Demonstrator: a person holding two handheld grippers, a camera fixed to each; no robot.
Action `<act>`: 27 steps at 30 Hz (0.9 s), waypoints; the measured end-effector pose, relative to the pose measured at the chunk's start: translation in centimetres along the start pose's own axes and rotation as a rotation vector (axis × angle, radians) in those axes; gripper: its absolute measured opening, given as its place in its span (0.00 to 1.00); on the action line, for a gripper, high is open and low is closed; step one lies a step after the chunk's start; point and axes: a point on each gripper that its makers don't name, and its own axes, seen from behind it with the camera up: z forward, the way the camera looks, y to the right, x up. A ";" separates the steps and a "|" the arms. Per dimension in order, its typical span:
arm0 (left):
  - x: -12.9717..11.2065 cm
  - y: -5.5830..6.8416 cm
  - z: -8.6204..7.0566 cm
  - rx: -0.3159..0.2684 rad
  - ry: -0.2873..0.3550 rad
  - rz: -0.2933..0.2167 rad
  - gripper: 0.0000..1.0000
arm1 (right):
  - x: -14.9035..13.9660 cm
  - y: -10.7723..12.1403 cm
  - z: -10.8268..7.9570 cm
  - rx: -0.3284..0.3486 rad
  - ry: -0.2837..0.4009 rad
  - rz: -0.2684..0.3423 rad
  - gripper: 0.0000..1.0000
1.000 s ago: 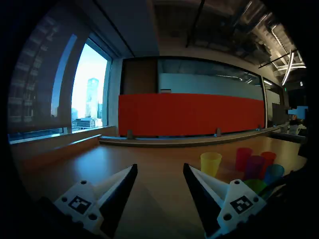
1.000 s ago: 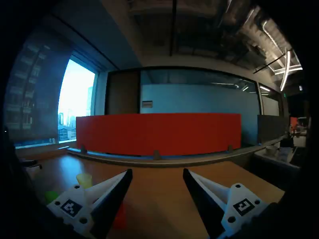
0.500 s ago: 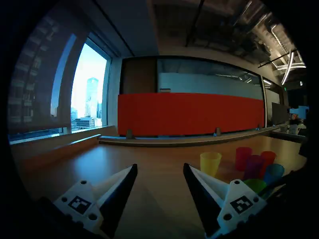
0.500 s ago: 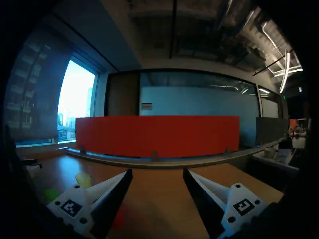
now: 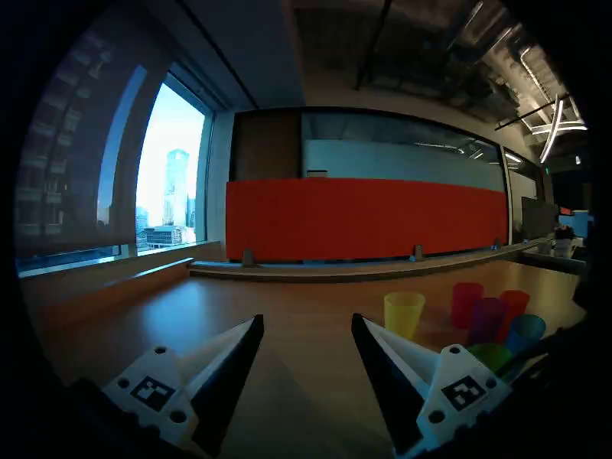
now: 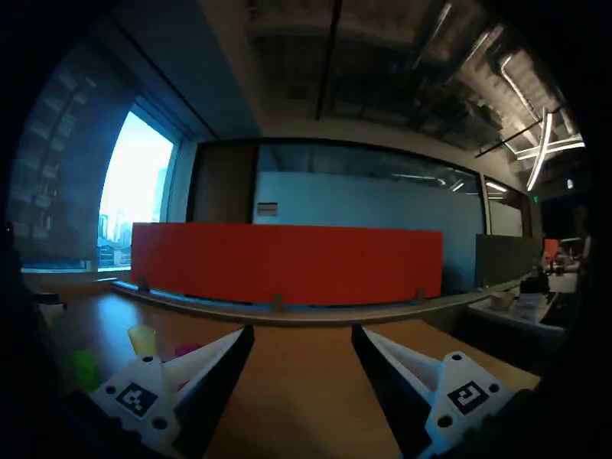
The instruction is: Pour water
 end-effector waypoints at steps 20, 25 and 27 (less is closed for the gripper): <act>0.0 0.0 0.0 0.000 0.000 0.000 0.85 | -3.9 1.7 0.2 -0.004 0.012 0.067 0.99; 0.0 0.0 0.0 0.000 0.000 0.000 0.85 | -5.1 2.3 0.3 -0.005 0.006 0.068 0.99; 0.0 0.0 0.0 0.000 0.000 0.000 0.85 | -5.5 2.4 0.2 -0.006 0.001 0.065 0.99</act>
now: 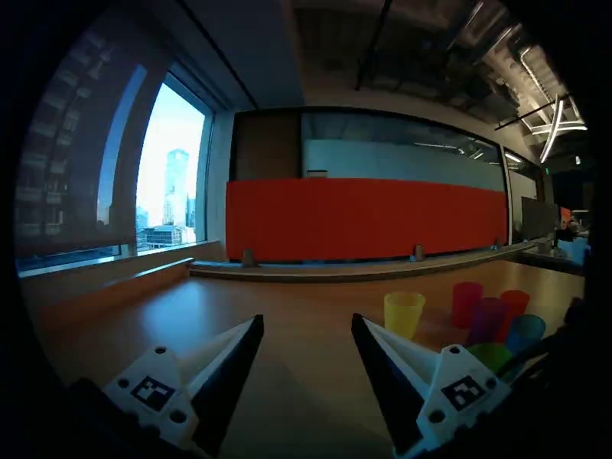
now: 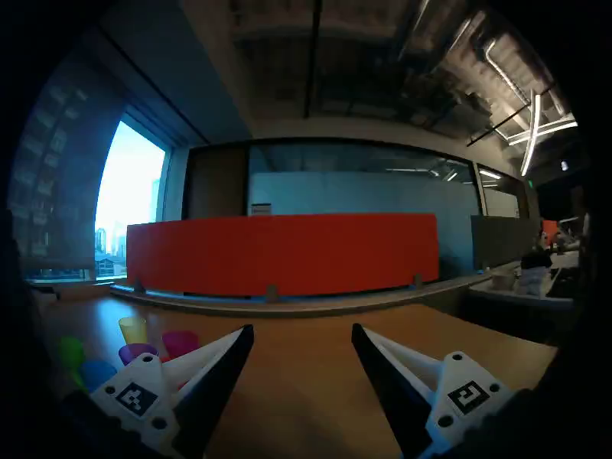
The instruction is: Pour water
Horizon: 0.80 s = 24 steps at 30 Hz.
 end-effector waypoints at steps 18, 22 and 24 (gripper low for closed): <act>0.0 0.0 0.0 0.000 0.000 0.000 0.85 | -1.7 -0.3 0.4 0.001 -0.036 -0.018 0.99; 0.0 0.0 0.0 0.000 0.000 0.000 0.85 | -2.1 -0.4 0.5 -0.001 -0.048 -0.024 0.99; 0.0 0.0 0.0 0.000 0.000 0.000 0.85 | -2.3 -0.5 0.5 -0.001 -0.056 -0.026 0.99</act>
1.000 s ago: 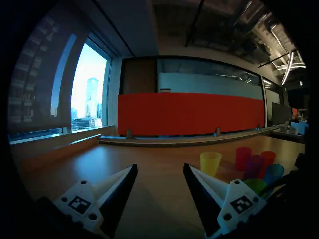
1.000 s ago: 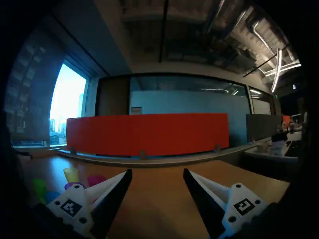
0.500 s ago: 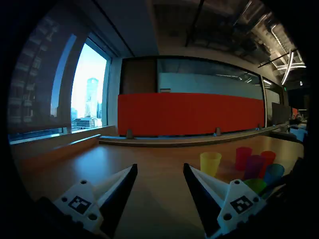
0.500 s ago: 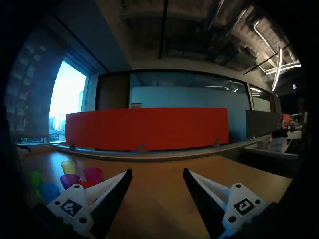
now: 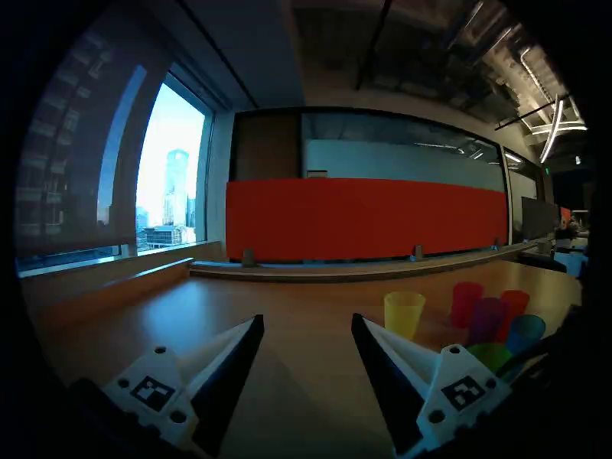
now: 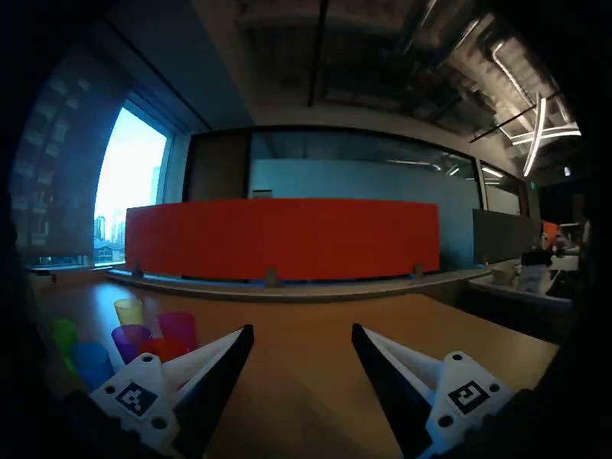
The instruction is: Pour water
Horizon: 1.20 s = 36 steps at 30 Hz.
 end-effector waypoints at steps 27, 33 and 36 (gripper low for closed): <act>0.1 0.0 0.0 0.000 0.000 0.000 0.85 | -0.5 0.0 0.0 -0.009 -0.037 0.003 0.99; 0.1 0.0 0.0 0.000 0.000 0.000 0.85 | -0.5 0.0 0.0 -0.009 -0.037 0.002 0.99; 0.1 0.0 0.0 0.000 0.000 0.000 0.84 | -0.5 0.0 0.0 -0.009 -0.038 0.002 0.99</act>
